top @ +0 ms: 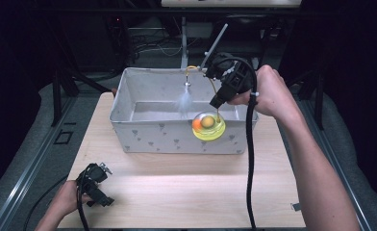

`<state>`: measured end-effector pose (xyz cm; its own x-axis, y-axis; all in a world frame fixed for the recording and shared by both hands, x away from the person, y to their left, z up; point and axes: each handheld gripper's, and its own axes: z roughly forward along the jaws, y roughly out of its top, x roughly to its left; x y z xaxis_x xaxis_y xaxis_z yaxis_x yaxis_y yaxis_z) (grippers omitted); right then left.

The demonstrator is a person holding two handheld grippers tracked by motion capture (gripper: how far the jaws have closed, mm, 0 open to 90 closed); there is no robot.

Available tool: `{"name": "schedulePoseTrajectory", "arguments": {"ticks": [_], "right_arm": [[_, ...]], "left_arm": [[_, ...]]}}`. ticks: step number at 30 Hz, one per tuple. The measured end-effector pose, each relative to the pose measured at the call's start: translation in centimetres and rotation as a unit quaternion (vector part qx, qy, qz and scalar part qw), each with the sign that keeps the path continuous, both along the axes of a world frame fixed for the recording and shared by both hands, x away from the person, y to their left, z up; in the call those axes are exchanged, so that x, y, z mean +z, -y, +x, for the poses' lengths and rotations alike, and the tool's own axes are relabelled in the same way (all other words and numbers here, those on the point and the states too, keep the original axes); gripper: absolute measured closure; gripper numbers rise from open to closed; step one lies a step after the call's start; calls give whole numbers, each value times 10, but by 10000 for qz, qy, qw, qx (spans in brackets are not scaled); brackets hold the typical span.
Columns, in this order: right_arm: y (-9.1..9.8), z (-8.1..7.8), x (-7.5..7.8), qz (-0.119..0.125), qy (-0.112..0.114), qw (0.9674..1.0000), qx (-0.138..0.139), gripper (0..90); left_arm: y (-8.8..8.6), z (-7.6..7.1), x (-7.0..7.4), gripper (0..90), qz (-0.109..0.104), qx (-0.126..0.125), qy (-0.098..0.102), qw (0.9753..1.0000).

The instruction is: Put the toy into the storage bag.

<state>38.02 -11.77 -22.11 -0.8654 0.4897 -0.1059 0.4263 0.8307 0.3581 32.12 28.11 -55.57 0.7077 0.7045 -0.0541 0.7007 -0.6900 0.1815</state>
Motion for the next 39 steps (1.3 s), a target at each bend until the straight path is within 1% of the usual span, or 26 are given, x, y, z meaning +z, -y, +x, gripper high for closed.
{"name": "schedulePoseTrajectory", "arguments": {"ticks": [2, 4, 5, 8, 16, 17, 20, 22, 27, 30, 33, 35, 37, 38, 39], "right_arm": [[0, 3, 2, 55, -12, 10000, -45, 880], [1, 7, 5, 32, -4, 10000, -68, 880], [1, 8, 6, 59, -7, 9999, -87, 880], [2, 14, 9, 30, -12, 9999, -132, 880], [8, 30, 11, 79, 19, 9991, -404, 880], [9, 33, 11, 33, 30, 9990, -437, 880], [11, 40, 11, -1, 51, 9985, -554, 880], [12, 45, 10, 32, 67, 9980, -626, 880], [15, 57, 8, 14, 65, 9968, -795, 880], [17, 64, 6, 37, 112, 9956, -927, 880], [17, 70, 3, 1, 131, 9951, -985, 880], [18, 74, 1, 40, 157, 9944, -1045, 880], [19, 78, 0, 5, 177, 9936, -1113, 880], [19, 80, -1, 36, 194, 9931, -1152, 880], [20, 82, -2, -2, 224, 9928, -1175, 881]], "left_arm": [[0, 0, 0, 3, -3, -4, 3, 10000], [0, 1, 0, 3, 1, -15, 27, 10000], [0, 1, 0, 3, 3, -15, 27, 10000], [0, 0, -1, 2, -9, 3, -6, 10000], [-1, 0, 0, 2, -6, 1, 5, 10000], [-1, 0, 0, 2, -11, 2, 8, 10000], [0, 0, 0, 2, -4, -3, 16, 10000], [0, 0, 0, 2, -1, -4, 10, 10000], [-1, 0, 0, 2, -19, -6, 1, 10000], [0, 0, 0, 2, -5, -8, 3, 10000], [0, 0, 0, 2, -6, -36, 13, 10000], [0, 0, 0, 2, -7, -54, 4, 10000], [0, 1, 0, 3, -11, -60, -4, 10000], [0, 1, 0, 2, -6, -58, -4, 10000], [0, 1, 0, 2, -9, -52, 6, 10000]]}}
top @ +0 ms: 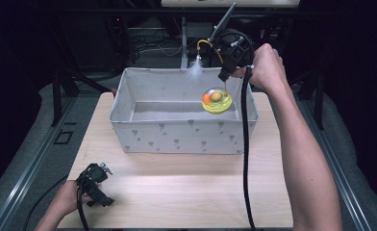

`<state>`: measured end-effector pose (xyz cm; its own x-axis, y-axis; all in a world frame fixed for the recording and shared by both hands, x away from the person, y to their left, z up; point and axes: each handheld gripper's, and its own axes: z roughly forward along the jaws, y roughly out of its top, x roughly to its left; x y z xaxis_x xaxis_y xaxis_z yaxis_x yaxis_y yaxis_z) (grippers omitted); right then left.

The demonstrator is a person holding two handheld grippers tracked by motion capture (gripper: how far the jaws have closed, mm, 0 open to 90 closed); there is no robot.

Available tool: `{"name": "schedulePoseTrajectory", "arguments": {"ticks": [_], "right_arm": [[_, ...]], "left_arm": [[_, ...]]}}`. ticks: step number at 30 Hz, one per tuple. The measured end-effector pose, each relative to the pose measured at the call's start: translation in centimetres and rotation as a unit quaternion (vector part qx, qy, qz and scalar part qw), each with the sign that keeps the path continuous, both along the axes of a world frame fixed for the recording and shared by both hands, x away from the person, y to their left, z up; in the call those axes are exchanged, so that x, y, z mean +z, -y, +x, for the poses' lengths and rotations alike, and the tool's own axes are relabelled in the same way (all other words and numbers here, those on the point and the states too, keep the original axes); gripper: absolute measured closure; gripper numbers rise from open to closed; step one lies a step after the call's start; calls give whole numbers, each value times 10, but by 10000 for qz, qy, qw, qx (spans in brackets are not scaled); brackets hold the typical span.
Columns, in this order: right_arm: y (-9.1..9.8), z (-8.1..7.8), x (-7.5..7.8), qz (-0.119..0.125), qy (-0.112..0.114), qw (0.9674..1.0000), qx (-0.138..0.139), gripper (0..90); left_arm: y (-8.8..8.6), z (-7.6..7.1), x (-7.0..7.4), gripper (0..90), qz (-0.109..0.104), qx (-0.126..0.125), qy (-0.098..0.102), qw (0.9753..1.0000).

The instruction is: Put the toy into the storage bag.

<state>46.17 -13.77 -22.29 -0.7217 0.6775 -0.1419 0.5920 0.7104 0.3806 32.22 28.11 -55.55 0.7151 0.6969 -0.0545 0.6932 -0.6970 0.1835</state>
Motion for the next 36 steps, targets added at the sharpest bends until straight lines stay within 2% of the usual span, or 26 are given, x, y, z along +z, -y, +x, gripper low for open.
{"name": "schedulePoseTrajectory", "arguments": {"ticks": [13, 21, 36], "right_arm": [[8, 23, -20, 152, -145, 9994, -268, 880], [12, 29, -30, 304, -130, 9988, -373, 881], [20, 37, -52, 304, -215, 9982, -478, 881]], "left_arm": [[1, -1, 0, 2, 3, -11, -4, 10000], [1, -1, 1, 2, 6, -28, 16, 10000], [2, -1, 1, 2, 24, -17, 20, 10000]]}}
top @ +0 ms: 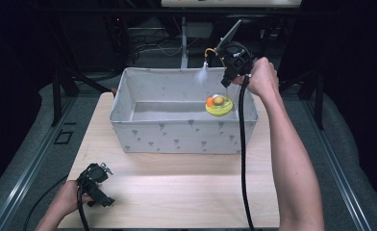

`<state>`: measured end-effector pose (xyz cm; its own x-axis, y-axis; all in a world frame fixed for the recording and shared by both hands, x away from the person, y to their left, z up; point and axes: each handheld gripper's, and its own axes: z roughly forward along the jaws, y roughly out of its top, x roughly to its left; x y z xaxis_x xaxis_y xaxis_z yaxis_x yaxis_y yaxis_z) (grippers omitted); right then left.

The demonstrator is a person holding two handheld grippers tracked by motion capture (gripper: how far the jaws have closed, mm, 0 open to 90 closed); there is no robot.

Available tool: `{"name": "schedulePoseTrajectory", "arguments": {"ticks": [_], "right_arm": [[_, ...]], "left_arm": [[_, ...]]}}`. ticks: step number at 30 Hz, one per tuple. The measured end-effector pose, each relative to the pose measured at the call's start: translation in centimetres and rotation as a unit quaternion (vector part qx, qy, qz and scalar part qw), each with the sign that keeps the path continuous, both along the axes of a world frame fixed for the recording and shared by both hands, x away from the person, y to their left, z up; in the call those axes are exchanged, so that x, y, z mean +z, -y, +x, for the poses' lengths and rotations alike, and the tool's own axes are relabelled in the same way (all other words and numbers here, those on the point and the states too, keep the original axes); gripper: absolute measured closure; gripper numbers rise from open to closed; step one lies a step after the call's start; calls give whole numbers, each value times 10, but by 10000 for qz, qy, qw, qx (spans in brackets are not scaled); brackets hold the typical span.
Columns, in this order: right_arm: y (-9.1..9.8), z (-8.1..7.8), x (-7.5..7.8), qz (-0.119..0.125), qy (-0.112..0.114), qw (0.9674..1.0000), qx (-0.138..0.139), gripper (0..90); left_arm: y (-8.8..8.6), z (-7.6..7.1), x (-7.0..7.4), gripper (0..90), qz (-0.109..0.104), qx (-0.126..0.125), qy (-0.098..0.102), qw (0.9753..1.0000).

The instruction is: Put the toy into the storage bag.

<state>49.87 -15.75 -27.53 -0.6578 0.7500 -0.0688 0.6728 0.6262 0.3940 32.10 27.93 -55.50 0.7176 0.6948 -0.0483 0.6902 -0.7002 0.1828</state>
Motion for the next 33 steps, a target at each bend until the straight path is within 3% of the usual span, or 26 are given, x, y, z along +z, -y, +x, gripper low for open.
{"name": "schedulePoseTrajectory", "arguments": {"ticks": [15, 33], "right_arm": [[11, -1, -17, -19, 18, 9999, -110, 881], [31, 3, -56, 3, -326, 9991, -281, 881]], "left_arm": [[1, -1, -1, 3, 2, 3, -19, 10000], [2, 0, -1, 2, 4, -21, -25, 10000]]}}
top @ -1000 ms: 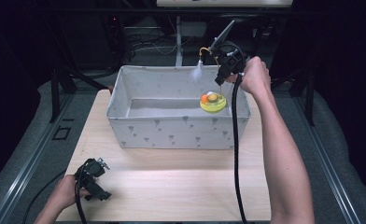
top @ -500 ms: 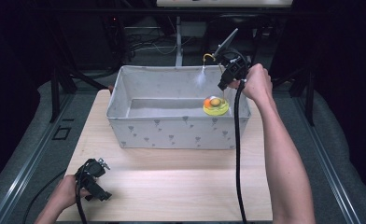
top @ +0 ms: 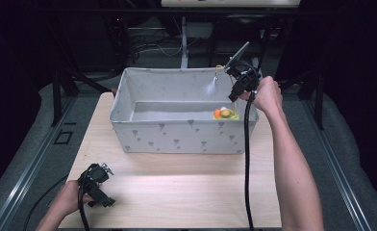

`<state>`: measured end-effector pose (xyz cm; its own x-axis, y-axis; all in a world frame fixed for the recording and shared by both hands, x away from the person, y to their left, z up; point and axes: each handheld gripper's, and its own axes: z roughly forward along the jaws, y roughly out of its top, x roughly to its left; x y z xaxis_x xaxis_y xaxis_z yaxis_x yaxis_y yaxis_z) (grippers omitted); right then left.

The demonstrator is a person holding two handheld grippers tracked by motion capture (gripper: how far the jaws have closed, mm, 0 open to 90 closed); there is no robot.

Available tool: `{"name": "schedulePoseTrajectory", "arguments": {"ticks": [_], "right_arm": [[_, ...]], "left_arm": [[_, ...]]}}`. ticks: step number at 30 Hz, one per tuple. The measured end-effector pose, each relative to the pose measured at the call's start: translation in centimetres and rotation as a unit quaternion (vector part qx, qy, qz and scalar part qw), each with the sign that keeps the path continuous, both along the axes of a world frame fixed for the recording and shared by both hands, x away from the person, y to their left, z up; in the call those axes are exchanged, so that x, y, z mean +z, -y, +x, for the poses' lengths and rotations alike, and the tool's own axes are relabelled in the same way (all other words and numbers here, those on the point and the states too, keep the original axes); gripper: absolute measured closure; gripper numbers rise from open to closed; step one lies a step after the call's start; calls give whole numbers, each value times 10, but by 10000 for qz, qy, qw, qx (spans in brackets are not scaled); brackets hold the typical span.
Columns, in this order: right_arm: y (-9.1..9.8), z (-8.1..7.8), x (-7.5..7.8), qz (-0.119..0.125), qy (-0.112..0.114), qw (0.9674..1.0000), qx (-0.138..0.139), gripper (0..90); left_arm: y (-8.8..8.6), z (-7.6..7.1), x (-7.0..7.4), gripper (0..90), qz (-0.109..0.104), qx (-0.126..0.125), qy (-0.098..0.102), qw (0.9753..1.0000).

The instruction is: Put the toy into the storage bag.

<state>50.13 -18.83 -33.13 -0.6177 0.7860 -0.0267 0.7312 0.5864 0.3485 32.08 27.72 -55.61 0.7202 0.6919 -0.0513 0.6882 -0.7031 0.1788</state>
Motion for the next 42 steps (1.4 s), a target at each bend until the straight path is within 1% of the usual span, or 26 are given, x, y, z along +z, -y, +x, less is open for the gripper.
{"name": "schedulePoseTrajectory", "arguments": {"ticks": [2, 5, 7, 8, 9, 10, 13, 17, 20, 21, 22, 26, 28, 32, 33, 34, 36, 40, 41, 42], "right_arm": [[3, 0, -5, 15, -43, 10000, -28, 881], [6, 0, -14, -54, -153, 9999, -15, 881], [9, 0, -20, 13, -203, 9998, -31, 881], [11, 0, -23, -15, -212, 9998, -56, 881], [12, 0, -27, 38, -236, 9997, -94, 881], [14, 0, -29, 25, -273, 9996, -72, 881], [17, 1, -36, 24, -318, 9994, -120, 881], [19, 1, -43, -63, -433, 9989, -157, 881], [19, 0, -47, -136, -454, 9987, -199, 881], [19, 0, -49, -110, -492, 9985, -235, 881], [20, 0, -51, -135, -479, 9985, -216, 881], [18, 1, -55, -298, -564, 9978, -185, 881], [17, 1, -56, -330, -584, 9976, -170, 881], [18, 2, -59, -304, -654, 9972, -195, 880], [17, 2, -60, -283, -654, 9972, -245, 880], [17, 2, -59, -308, -688, 9969, -241, 880], [18, 3, -60, -331, -688, 9969, -210, 880], [19, 4, -62, -359, -748, 9961, -290, 879], [18, 4, -63, -309, -729, 9963, -344, 879], [18, 4, -64, -309, -754, 9961, -350, 879]], "left_arm": [[0, 0, 0, 3, 6, 7, 4, 10000], [0, 0, 0, 3, 3, -5, 2, 10000], [1, 0, 0, 3, 14, 2, 11, 10000], [1, 0, 0, 3, 11, -6, 7, 10000], [1, 0, -1, 3, 8, -8, 6, 10000], [0, 0, -1, 3, 11, -4, 5, 10000], [1, -1, -1, 3, 15, 5, 9, 10000], [1, -1, -1, 3, 1, -26, -8, 10000], [1, 0, -1, 3, 12, -21, -15, 10000], [0, 0, -1, 3, 12, -25, -6, 10000], [0, 0, -1, 3, 1, -9, -7, 10000], [1, 0, -1, 3, 18, -29, -12, 10000], [1, 0, -1, 3, 12, -32, -8, 10000], [0, 0, -1, 3, 8, -14, -7, 10000], [0, 0, -1, 3, 7, -8, -5, 10000], [0, 0, -1, 3, 7, -11, -4, 10000], [1, 0, -1, 3, 17, -24, -2, 10000], [1, -1, 0, 3, 16, -17, 0, 10000], [1, -1, 0, 3, 7, 0, 1, 10000], [1, -1, 0, 3, 13, -2, 3, 10000]]}}
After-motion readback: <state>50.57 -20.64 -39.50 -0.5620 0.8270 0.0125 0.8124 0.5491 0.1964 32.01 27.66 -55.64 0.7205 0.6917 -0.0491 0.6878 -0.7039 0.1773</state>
